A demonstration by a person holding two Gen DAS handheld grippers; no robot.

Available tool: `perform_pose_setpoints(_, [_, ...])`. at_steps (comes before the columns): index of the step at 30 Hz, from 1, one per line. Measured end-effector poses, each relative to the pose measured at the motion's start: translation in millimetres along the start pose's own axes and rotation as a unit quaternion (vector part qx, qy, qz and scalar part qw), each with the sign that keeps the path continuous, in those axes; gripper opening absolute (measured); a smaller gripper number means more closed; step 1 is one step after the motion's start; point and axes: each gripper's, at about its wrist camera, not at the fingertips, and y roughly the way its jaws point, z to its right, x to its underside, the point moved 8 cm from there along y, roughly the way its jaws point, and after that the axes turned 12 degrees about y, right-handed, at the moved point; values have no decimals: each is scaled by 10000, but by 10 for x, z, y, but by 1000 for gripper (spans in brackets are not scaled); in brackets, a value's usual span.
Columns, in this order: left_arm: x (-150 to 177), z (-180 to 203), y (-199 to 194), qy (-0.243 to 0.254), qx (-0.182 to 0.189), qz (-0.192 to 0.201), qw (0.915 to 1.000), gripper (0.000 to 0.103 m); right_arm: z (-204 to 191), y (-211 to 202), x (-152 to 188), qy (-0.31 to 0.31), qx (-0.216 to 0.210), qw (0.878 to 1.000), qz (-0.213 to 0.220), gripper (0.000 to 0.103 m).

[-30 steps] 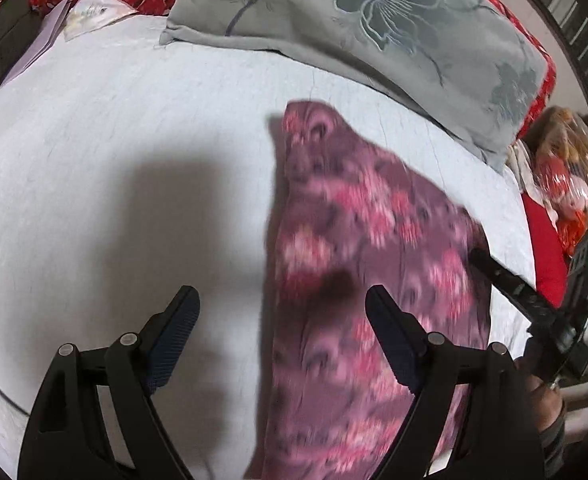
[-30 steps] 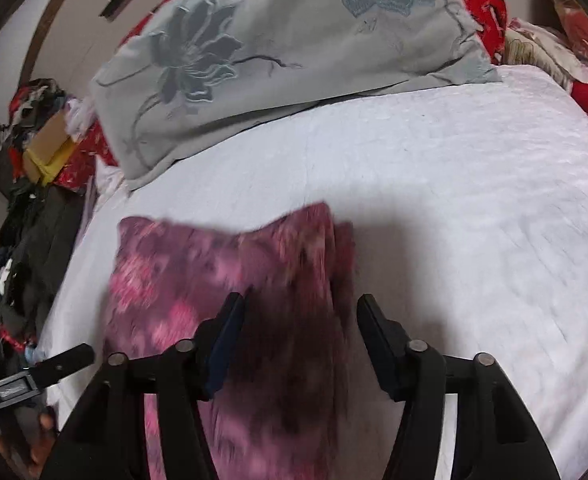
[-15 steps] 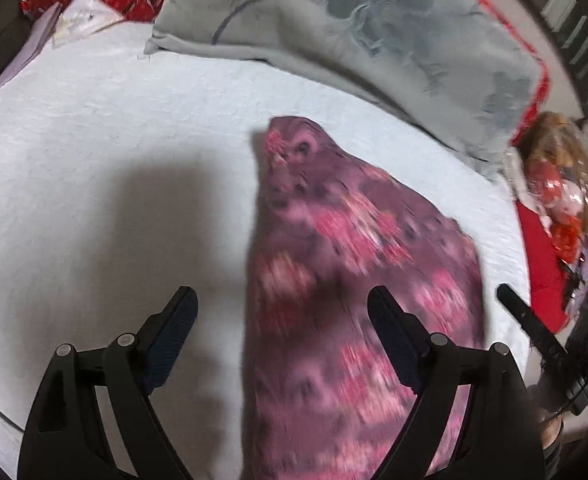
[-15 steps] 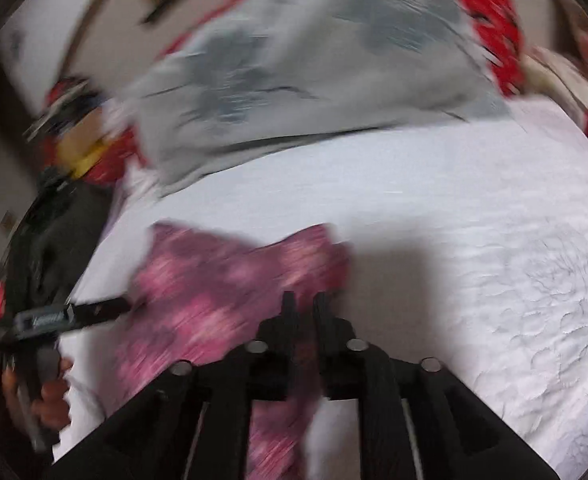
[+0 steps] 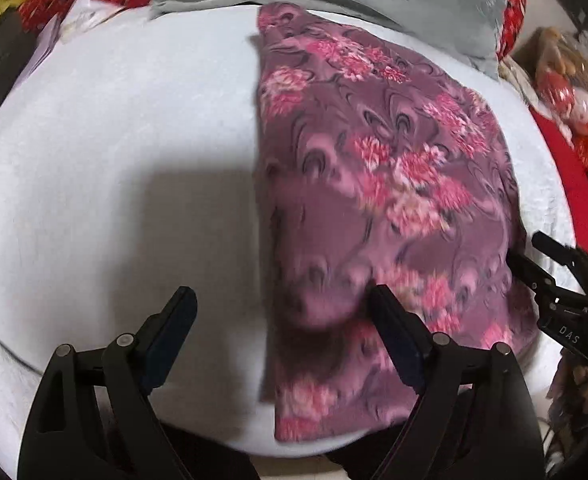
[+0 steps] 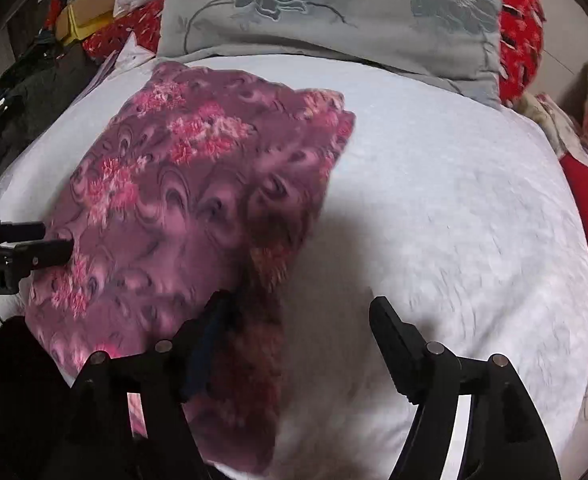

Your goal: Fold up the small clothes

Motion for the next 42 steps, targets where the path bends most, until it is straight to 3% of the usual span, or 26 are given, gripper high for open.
perform_pose_setpoints(2, [89, -19, -152, 5, -32, 104, 9999, 89, 6, -186, 63, -68, 283, 9995, 78, 75])
perform_pose_setpoints(4, [191, -63, -334, 109, -297, 306, 9990, 89, -49, -379, 118, -300, 385, 9985, 231, 75])
perform_pose_setpoints(6, [304, -122, -489, 156, -541, 490, 9972, 89, -109, -489, 186, -482, 492, 9970, 339, 81])
perform_pose_setpoints(8, [380, -179, -548, 154, -650, 573, 9961, 89, -147, -632, 299, -625, 619, 9949, 499, 96])
perform_pose_setpoints(10, [452, -209, -572, 155, -734, 635, 9952, 89, -171, -713, 352, -655, 624, 9942, 581, 100])
perform_pose_setpoints(22, [609, -4, -619, 713, -1316, 872, 9849, 89, -224, -1048, 599, -244, 502, 9956, 753, 102])
perform_pose_setpoints(29, [573, 151, -775, 801, -1357, 1165, 9806, 89, -140, -1129, 603, 92, 441, 9954, 846, 103])
perform_pose_setpoints(42, [546, 323, -879, 799, -1093, 1323, 9819, 89, 27, -1285, 618, 474, 507, 9925, 1006, 103])
